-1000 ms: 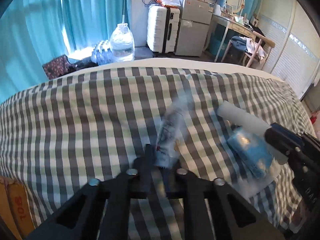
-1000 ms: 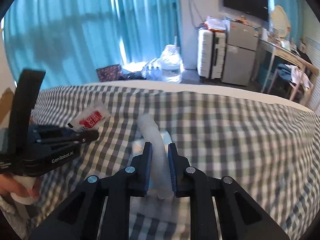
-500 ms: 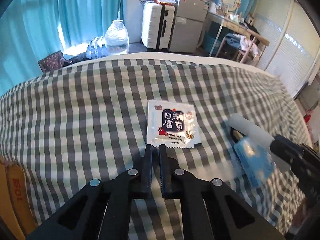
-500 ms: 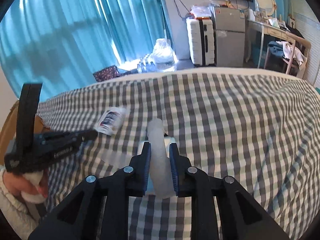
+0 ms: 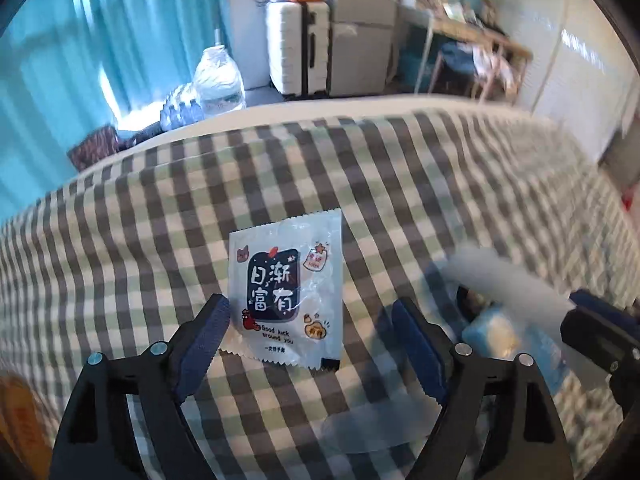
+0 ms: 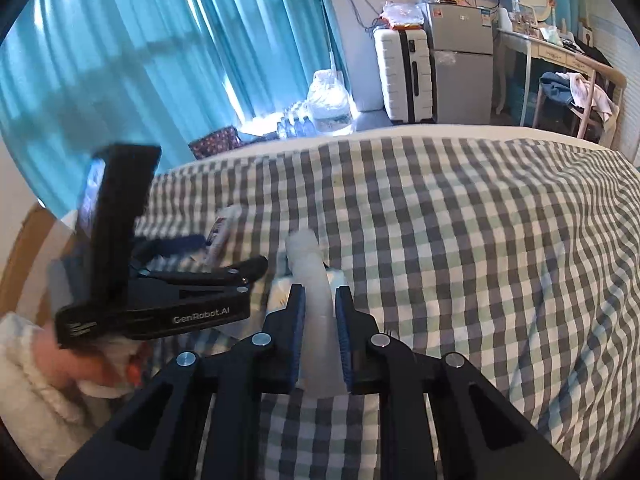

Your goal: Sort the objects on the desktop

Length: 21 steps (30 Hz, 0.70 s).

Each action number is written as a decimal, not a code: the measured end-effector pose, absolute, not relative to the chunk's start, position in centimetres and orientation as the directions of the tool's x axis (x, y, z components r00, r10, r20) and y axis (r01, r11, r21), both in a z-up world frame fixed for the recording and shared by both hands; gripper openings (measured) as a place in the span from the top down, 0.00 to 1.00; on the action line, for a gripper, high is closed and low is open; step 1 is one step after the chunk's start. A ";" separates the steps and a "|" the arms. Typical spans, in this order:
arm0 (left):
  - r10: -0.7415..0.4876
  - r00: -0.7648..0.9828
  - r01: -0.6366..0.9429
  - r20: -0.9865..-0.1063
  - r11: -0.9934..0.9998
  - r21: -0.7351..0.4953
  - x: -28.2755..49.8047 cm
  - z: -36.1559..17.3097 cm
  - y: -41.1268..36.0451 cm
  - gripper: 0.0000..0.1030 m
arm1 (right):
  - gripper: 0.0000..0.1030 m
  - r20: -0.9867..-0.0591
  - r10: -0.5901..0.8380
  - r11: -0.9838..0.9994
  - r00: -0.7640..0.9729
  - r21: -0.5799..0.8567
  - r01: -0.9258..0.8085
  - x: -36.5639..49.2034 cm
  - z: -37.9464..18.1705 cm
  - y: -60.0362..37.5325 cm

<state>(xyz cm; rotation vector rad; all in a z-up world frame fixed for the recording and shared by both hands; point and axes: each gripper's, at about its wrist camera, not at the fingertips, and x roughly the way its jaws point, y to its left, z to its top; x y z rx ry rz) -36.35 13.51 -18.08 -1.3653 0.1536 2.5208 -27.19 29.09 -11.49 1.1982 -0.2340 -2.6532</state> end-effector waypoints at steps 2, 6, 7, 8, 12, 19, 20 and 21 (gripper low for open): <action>0.184 -0.522 -0.267 -0.833 -0.963 -0.045 -36.4 -17.6 12.6 0.60 | 0.85 -0.707 -0.272 -0.960 -0.653 0.241 0.140 -27.1 -10.9 29.2; 0.262 -0.483 -0.263 -0.835 -0.954 -0.147 -36.5 -17.1 10.4 0.87 | 0.85 -0.684 -0.292 -0.953 -0.668 0.265 0.145 -26.9 -9.7 29.3; 0.259 -0.482 -0.251 -0.837 -0.956 -0.151 -36.4 -17.0 10.0 0.91 | 0.86 -0.679 -0.304 -0.949 -0.668 0.278 0.148 -26.9 -9.4 29.4; 0.260 -0.472 -0.241 -0.843 -0.957 -0.160 -36.3 -17.2 9.5 0.94 | 0.86 -0.668 -0.312 -0.945 -0.675 0.289 0.150 -26.7 -8.9 29.5; 0.271 -0.474 -0.222 -0.838 -0.958 -0.184 -35.0 -16.8 8.4 0.96 | 0.86 -0.635 -0.337 -0.931 -0.695 0.336 0.144 -26.0 -7.5 30.1; 0.311 -0.492 -0.227 -0.814 -0.948 -0.225 -31.7 -14.5 7.1 0.96 | 0.95 -0.635 -0.364 -0.916 -0.682 0.376 0.139 -24.2 -6.8 30.4; 0.311 -0.491 -0.229 -0.814 -0.947 -0.223 -31.5 -14.4 6.9 0.96 | 0.95 -0.645 -0.371 -0.915 -0.668 0.377 0.144 -24.1 -7.0 30.3; 0.312 -0.486 -0.231 -0.817 -0.947 -0.224 -31.4 -14.4 6.7 0.96 | 0.95 -0.663 -0.358 -0.923 -0.657 0.358 0.141 -23.9 -7.5 30.1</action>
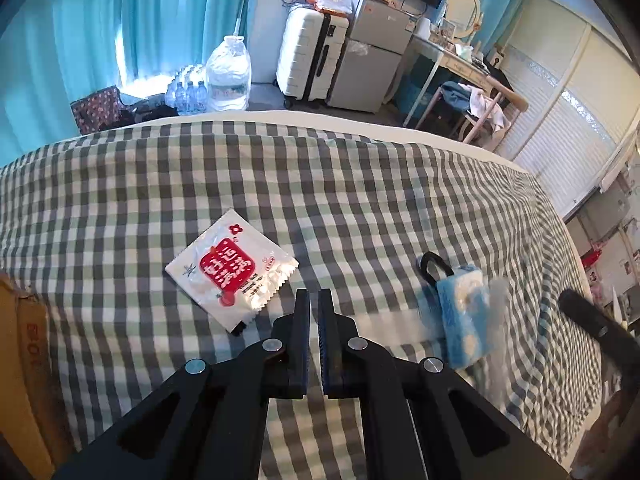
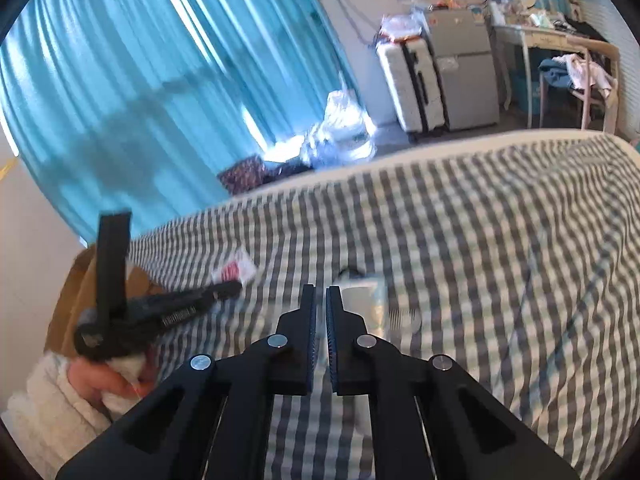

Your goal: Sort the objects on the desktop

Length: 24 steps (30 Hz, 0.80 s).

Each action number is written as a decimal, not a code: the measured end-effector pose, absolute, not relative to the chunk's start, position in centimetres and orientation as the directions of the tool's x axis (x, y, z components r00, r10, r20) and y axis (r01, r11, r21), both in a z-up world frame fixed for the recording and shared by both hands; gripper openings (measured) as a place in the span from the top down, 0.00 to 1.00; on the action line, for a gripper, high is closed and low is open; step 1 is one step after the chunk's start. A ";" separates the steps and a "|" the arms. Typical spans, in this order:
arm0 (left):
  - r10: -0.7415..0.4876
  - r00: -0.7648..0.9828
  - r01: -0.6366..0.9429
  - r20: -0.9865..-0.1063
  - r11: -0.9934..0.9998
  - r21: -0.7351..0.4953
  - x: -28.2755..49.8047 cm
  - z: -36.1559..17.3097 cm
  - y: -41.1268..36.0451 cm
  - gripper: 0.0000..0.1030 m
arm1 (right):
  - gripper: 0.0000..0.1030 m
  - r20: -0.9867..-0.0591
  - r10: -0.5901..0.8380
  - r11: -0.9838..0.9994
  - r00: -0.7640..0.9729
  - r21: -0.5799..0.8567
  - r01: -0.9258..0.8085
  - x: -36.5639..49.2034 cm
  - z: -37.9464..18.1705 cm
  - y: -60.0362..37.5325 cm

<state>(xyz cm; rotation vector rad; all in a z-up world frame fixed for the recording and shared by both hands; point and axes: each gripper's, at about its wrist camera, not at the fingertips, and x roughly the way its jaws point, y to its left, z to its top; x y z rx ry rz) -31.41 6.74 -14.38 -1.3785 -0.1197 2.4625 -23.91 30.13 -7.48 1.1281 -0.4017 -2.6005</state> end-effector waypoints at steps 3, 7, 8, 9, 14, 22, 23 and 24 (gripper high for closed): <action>0.301 -0.475 -0.232 -0.827 -0.949 -0.212 -31.1 -14.5 6.7 0.93 | 0.93 -0.709 -0.282 -0.956 -0.646 0.267 0.124 -23.6 -8.4 30.0; 0.259 -0.485 -0.194 -0.836 -0.963 -0.186 -31.1 -14.9 6.1 0.56 | 0.72 -0.753 -0.215 -0.976 -0.622 0.176 0.124 -23.9 -9.7 29.9; 0.248 -0.492 -0.182 -0.835 -0.967 -0.180 -31.2 -15.0 5.9 0.39 | 0.66 -0.765 -0.203 -0.979 -0.612 0.166 0.117 -24.2 -10.2 30.0; 0.235 -0.503 -0.172 -0.832 -0.970 -0.171 -31.4 -15.0 5.7 0.37 | 0.61 -0.770 -0.206 -0.978 -0.604 0.174 0.112 -24.3 -10.5 30.2; 0.169 -0.532 -0.145 -0.830 -0.984 -0.107 -33.6 -15.9 5.1 0.23 | 0.61 -0.817 -0.159 -0.987 -0.554 0.137 0.082 -25.0 -12.6 31.1; 0.113 -0.502 -0.203 -0.857 -0.979 -0.010 -36.0 -18.3 6.6 0.19 | 0.92 -0.849 -0.182 -0.982 -0.495 0.179 0.054 -25.6 -14.4 32.7; 0.136 -0.502 -0.213 -0.854 -0.977 -0.029 -35.9 -18.0 6.5 0.43 | 0.92 -0.845 -0.184 -0.982 -0.502 0.182 0.053 -25.7 -14.2 32.8; 0.152 -0.509 -0.223 -0.847 -0.974 -0.041 -35.6 -17.5 6.4 0.79 | 0.92 -0.835 -0.197 -0.979 -0.514 0.199 0.052 -25.7 -13.8 33.2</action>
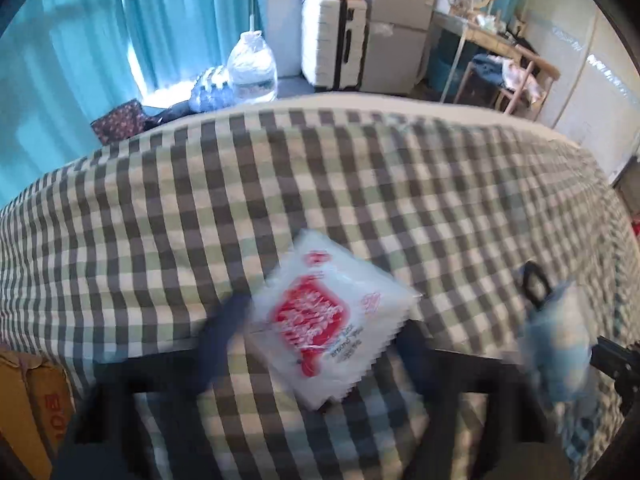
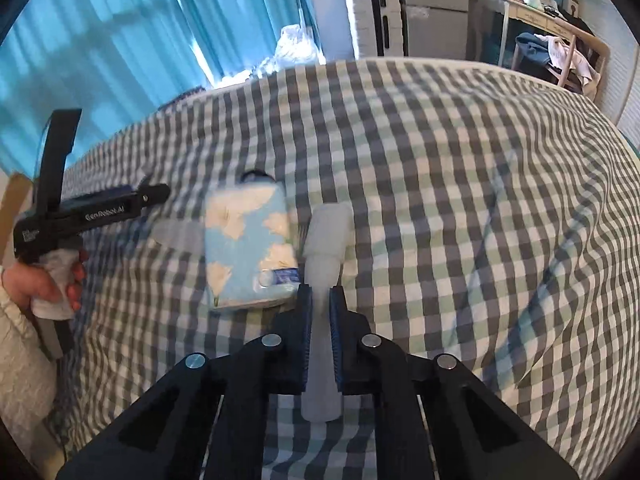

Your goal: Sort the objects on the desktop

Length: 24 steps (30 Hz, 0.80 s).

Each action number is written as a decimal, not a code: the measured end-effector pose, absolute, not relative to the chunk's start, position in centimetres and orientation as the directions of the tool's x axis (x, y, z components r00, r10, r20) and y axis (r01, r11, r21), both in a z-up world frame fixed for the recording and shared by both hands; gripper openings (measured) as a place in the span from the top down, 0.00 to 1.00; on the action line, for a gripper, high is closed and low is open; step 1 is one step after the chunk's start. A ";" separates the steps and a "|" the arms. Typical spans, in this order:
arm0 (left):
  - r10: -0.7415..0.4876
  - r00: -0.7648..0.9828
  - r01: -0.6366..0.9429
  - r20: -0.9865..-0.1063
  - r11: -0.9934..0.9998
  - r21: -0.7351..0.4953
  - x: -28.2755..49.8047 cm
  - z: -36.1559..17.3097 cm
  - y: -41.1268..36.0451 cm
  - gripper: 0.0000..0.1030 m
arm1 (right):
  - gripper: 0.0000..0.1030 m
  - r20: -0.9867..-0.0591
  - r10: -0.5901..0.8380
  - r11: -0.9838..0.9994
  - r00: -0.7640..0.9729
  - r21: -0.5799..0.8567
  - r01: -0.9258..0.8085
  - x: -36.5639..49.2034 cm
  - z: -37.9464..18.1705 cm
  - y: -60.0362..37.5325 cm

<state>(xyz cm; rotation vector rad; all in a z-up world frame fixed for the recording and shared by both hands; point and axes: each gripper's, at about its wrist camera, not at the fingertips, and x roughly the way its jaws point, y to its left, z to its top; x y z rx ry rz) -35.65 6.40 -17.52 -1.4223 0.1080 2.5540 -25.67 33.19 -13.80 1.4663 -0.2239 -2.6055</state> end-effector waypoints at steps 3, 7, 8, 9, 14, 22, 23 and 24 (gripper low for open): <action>0.187 -0.479 -0.240 -0.858 -0.968 -0.078 -35.0 -17.2 6.2 0.96 | 0.92 -0.805 -0.229 -0.968 -0.547 0.248 0.040 -25.6 -12.5 34.6; 0.211 -0.470 -0.221 -0.857 -0.968 -0.117 -32.9 -17.1 5.6 0.96 | 0.92 -0.775 -0.263 -0.954 -0.575 0.298 0.034 -25.1 -11.2 35.4; 0.220 -0.470 -0.211 -0.855 -0.968 -0.133 -32.1 -16.9 5.3 0.96 | 0.92 -0.768 -0.280 -0.947 -0.576 0.319 0.035 -24.8 -10.9 35.6; 0.230 -0.473 -0.207 -0.851 -0.967 -0.147 -31.4 -16.6 5.2 0.96 | 0.92 -0.761 -0.284 -0.944 -0.583 0.327 0.034 -24.5 -10.6 35.7; 0.282 -0.498 -0.221 -0.820 -0.956 -0.194 -27.2 -13.3 5.4 0.96 | 0.92 -0.741 -0.315 -0.931 -0.593 0.363 0.040 -22.2 -9.1 33.2; 0.343 -0.559 -0.272 -0.755 -0.936 -0.224 -21.2 -4.9 6.4 0.96 | 0.92 -0.695 -0.334 -0.929 -0.637 0.356 0.099 -17.0 -3.9 30.4; 0.351 -0.568 -0.283 -0.744 -0.933 -0.224 -20.3 -3.5 6.3 0.96 | 0.92 -0.684 -0.350 -0.925 -0.640 0.359 0.122 -16.3 -2.8 29.7; 0.360 -0.580 -0.285 -0.730 -0.930 -0.232 -19.5 -2.1 6.0 0.96 | 0.92 -0.667 -0.354 -0.925 -0.655 0.355 0.138 -15.5 -1.7 28.9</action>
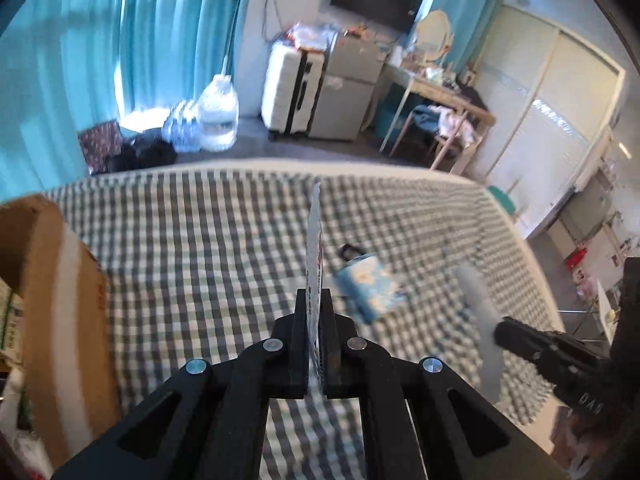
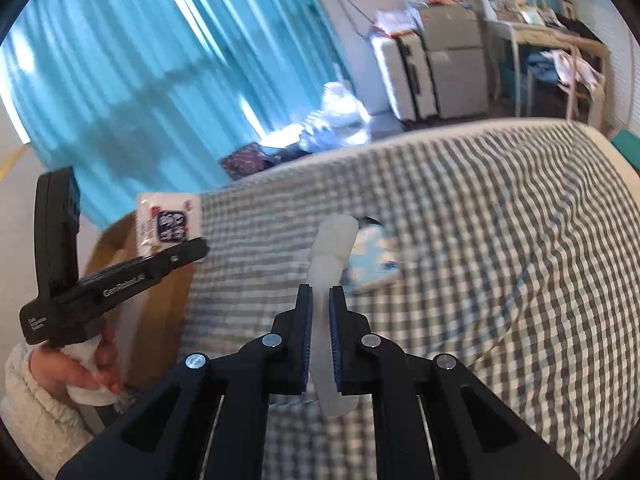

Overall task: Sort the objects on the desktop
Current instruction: 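Carry the sachet and white item over the cardboard box and open both tools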

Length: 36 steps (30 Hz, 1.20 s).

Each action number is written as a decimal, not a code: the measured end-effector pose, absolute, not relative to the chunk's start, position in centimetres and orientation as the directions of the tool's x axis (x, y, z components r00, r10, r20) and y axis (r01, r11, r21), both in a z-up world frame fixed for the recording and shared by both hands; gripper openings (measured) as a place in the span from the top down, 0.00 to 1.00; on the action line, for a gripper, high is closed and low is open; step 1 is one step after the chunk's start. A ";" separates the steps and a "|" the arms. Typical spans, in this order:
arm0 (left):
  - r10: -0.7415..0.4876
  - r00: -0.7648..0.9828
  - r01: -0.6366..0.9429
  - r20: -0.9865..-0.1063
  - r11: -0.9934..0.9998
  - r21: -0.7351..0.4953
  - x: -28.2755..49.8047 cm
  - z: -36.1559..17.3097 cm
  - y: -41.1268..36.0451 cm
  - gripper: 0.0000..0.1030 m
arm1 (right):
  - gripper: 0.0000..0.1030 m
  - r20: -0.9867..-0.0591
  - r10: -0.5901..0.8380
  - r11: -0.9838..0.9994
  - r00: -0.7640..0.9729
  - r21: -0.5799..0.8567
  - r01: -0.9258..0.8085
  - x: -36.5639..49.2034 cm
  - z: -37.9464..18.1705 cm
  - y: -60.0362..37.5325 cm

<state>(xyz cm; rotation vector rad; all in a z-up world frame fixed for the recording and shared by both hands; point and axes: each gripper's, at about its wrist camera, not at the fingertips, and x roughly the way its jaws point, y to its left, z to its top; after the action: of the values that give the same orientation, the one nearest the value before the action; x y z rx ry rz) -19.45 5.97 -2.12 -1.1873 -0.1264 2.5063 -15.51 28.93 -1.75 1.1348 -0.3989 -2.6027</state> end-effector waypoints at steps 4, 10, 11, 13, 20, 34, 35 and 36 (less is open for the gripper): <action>0.368 -0.627 -0.292 -0.686 -0.928 -0.231 -17.3 2.2 4.3 0.96 | 0.92 -0.609 -0.417 -0.904 -0.675 0.360 0.233 -13.1 2.3 25.8; 0.327 -0.708 -0.257 -0.626 -0.945 -0.203 -14.8 8.0 -1.6 0.96 | 0.92 -0.529 -0.519 -0.855 -0.671 0.331 0.399 -11.2 8.2 19.1; 0.302 -0.722 -0.237 -0.622 -0.953 -0.188 -14.4 8.8 -3.0 0.96 | 0.92 -0.520 -0.533 -0.846 -0.668 0.326 0.421 -11.2 8.8 18.1; 0.275 -0.734 -0.208 -0.621 -0.962 -0.179 -13.8 9.8 -5.4 0.96 | 0.92 -0.502 -0.573 -0.819 -0.648 0.320 0.476 -11.1 10.1 15.3; 0.118 -0.713 -0.050 -0.691 -0.992 -0.117 -12.8 7.6 -15.0 0.96 | 0.92 -0.498 -0.700 -0.705 -0.512 0.366 0.608 -12.6 9.3 4.9; -0.047 -0.643 0.088 -0.764 -0.996 -0.013 -11.8 -0.3 -20.5 0.08 | 0.47 -0.606 -0.611 -0.777 -0.510 0.333 0.534 -17.0 3.5 -1.4; -0.048 -0.646 0.093 -0.762 -0.996 -0.016 -11.8 -0.1 -20.7 0.08 | 0.44 -0.603 -0.592 -0.793 -0.535 0.318 0.519 -16.9 4.0 -0.6; -0.055 -0.645 0.103 -0.762 -0.995 -0.015 -11.7 0.1 -20.8 0.08 | 0.41 -0.600 -0.574 -0.808 -0.558 0.304 0.504 -16.9 4.3 0.1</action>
<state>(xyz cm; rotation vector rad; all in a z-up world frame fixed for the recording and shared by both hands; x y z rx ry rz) -11.66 -20.75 0.10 -1.3542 -0.0924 2.9291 -16.93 0.14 4.26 0.9458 -0.1290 -2.3321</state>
